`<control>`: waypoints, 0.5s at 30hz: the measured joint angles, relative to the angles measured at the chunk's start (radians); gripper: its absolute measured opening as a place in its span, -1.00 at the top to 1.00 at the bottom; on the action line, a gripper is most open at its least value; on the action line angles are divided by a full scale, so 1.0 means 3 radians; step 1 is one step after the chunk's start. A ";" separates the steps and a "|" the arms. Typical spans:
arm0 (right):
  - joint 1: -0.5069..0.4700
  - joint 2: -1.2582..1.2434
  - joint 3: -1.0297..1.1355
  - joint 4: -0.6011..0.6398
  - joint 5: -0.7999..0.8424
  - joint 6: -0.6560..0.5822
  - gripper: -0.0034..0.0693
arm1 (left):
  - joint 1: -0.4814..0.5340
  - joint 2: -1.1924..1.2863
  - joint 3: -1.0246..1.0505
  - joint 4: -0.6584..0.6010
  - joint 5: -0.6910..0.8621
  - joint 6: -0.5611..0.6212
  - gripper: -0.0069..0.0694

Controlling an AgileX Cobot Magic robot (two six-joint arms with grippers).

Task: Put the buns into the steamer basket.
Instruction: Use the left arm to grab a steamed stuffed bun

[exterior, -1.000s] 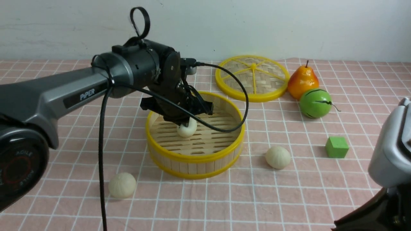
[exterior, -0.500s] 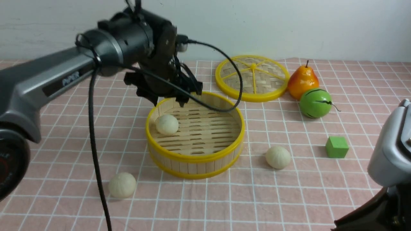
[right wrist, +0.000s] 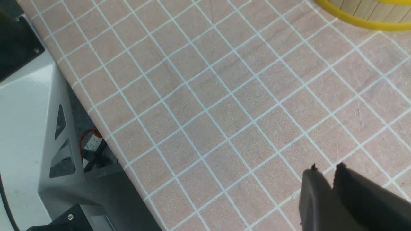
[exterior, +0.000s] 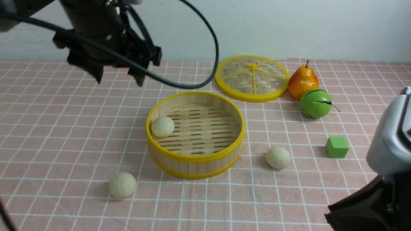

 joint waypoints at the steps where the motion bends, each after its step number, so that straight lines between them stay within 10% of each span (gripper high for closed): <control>1: 0.0000 0.0000 0.0000 0.0000 0.0000 0.0000 0.67 | 0.0011 -0.0109 0.0236 -0.0011 -0.0029 -0.0046 -0.72; 15: 0.0000 0.0000 0.0000 0.0003 0.0024 0.0000 0.64 | 0.0022 -0.0088 0.2197 -0.0099 -0.1910 -0.0701 -0.72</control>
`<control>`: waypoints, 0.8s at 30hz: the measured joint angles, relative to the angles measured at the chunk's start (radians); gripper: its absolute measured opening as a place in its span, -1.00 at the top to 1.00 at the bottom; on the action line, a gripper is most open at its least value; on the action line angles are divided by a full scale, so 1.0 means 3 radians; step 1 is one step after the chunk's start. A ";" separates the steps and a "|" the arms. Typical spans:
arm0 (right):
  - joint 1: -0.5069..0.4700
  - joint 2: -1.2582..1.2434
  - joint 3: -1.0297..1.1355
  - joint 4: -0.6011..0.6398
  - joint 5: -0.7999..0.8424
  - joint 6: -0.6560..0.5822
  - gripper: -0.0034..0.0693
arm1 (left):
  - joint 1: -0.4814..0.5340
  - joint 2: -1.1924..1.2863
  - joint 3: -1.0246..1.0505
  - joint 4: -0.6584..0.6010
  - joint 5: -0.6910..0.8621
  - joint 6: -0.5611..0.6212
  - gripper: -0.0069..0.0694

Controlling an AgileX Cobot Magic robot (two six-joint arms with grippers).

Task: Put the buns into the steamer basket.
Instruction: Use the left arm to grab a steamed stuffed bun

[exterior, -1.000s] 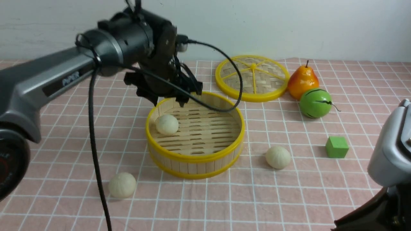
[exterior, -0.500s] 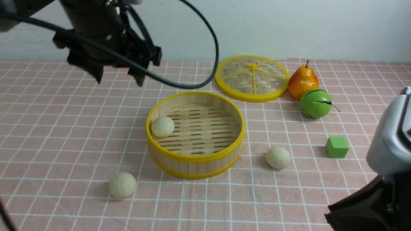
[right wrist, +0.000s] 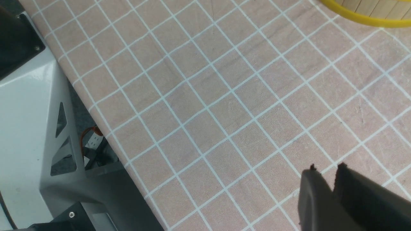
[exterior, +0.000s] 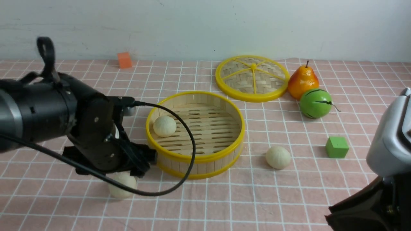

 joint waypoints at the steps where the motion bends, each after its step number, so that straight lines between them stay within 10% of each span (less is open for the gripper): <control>1: 0.0000 0.0000 0.0000 0.0000 0.0000 0.0000 0.64 | 0.0000 0.0054 0.0004 0.0000 -0.0047 -0.0010 -0.72; 9: 0.0000 0.0000 0.0000 0.0000 0.0000 0.0000 0.64 | 0.0000 0.0247 0.0004 0.0013 -0.0142 -0.0020 -0.65; 24: 0.0000 0.0000 0.0000 0.0002 0.0003 0.0000 0.64 | 0.0000 0.0255 0.0004 0.0026 -0.0157 -0.0045 0.79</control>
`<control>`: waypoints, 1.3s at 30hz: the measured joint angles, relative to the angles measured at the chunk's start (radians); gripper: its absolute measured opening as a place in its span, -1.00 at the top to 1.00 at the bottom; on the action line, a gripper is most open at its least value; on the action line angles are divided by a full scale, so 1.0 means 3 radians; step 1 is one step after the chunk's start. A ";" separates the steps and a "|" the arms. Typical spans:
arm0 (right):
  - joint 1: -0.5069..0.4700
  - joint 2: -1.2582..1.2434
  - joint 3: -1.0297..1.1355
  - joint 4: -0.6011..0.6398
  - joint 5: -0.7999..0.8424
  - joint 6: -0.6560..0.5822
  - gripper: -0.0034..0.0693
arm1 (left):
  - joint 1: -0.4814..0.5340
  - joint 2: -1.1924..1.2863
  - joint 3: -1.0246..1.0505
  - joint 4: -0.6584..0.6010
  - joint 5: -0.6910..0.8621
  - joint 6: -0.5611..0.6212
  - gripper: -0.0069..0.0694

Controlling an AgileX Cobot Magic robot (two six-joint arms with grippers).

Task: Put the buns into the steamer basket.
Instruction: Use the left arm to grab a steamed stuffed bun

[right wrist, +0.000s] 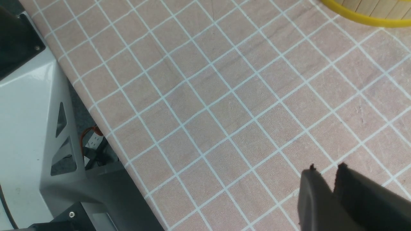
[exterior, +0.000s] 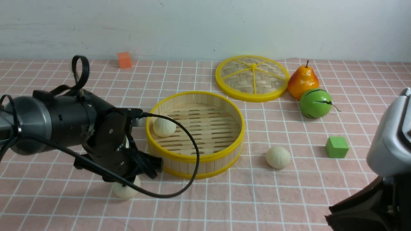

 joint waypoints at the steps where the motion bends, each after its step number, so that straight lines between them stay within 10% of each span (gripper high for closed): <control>1: 0.0000 0.0000 0.0000 0.0000 0.0004 0.0000 0.63 | 0.0000 0.0000 0.0000 0.0006 0.0000 0.0000 0.84; 8: 0.0000 0.0000 0.0000 0.0000 0.0084 0.0000 0.62 | 0.0000 0.0000 0.0000 0.0126 0.0093 0.0000 0.77; 16: 0.0000 0.0000 0.0000 0.0000 0.0095 -0.0004 0.60 | 0.0000 0.0000 0.0000 0.0140 0.0140 -0.0013 -0.21; 23: 0.0000 0.0000 0.0000 0.0000 0.0098 -0.0004 0.59 | 0.0000 0.0007 0.0000 0.0137 0.0053 -0.0061 -0.60; 32: 0.0000 0.0000 0.0000 0.0000 0.0099 -0.0004 0.59 | 0.0000 0.0190 0.0000 0.0170 0.0056 -0.0134 -0.19; 39: 0.0000 0.0000 0.0000 0.0003 0.0099 -0.0004 0.56 | 0.0000 0.0028 -0.0003 0.0196 0.0073 -0.0137 0.74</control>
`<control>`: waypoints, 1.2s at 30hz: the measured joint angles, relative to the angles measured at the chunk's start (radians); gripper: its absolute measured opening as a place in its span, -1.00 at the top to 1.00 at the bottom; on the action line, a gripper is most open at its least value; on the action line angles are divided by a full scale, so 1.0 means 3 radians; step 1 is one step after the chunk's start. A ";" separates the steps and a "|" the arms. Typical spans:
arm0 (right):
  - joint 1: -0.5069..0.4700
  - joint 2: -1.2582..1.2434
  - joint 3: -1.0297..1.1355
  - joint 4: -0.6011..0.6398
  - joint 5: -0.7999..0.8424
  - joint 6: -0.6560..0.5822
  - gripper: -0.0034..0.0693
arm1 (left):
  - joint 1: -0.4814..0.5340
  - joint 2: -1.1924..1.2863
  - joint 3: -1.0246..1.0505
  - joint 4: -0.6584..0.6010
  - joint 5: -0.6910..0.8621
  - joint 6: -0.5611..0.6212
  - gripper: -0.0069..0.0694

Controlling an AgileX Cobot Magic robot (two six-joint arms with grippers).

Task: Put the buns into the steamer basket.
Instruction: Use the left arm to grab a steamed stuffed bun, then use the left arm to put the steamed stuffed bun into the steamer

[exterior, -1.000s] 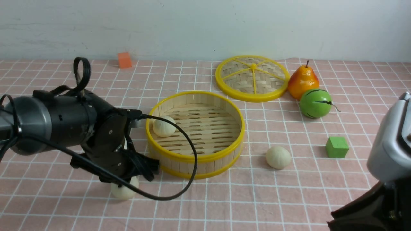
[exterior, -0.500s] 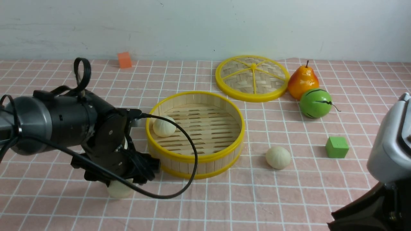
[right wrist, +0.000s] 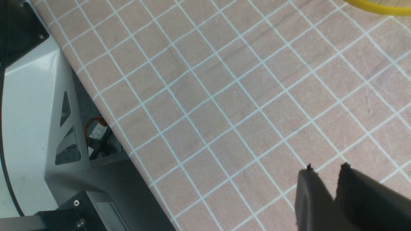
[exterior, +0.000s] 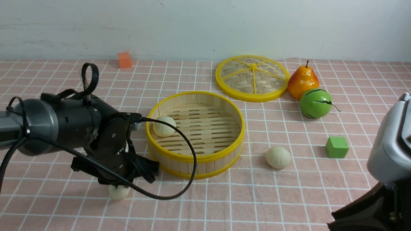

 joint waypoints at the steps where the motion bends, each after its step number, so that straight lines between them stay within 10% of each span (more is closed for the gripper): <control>1: 0.0000 0.0000 0.0000 0.0000 0.0000 0.0000 0.56 | 0.0000 -0.0021 0.0000 0.0000 0.0009 0.0000 0.77; 17: 0.0000 0.0000 0.0000 -0.0014 0.0003 0.0038 0.53 | -0.0541 0.0054 -0.1650 -0.0088 0.0441 0.0363 0.83; 25: -0.0013 0.0000 0.0000 -0.0869 0.0050 0.0971 0.53 | -0.0538 0.0778 -0.1829 0.0003 0.0640 0.0366 0.76; 36: -0.0664 0.0068 0.0000 -0.1413 -0.0122 0.1645 0.53 | -0.0538 0.0977 -0.1964 0.0026 0.0713 0.0399 -0.08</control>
